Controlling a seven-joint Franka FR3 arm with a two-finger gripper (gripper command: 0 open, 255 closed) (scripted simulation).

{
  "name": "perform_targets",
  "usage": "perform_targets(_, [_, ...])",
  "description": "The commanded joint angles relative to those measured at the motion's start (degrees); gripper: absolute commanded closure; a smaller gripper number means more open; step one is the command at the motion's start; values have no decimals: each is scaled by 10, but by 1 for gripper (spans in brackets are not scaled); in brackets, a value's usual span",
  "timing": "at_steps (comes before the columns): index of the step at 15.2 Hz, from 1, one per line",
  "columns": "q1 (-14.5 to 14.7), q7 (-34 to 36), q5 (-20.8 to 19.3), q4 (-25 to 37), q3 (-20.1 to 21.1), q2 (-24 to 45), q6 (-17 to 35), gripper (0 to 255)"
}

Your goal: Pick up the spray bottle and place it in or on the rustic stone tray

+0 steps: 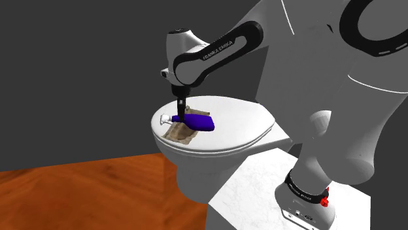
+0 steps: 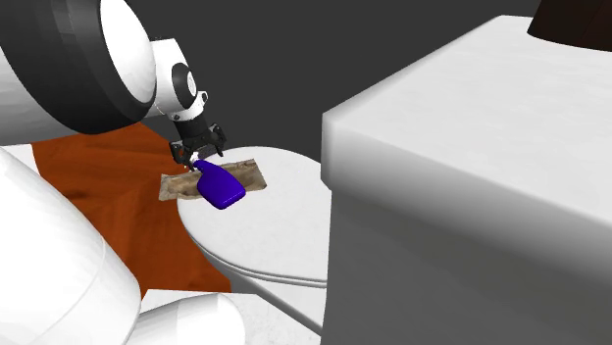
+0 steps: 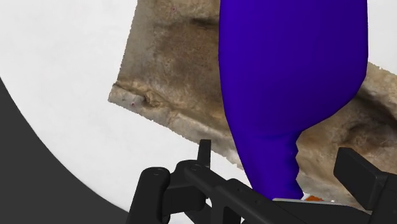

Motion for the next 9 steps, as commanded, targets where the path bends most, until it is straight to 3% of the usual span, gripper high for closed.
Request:
perform_targets(1, [1, 0, -1, 16, 1, -17, -33, 0])
perform_targets(9, [1, 1, -2, 24, 2, -23, -48, 0])
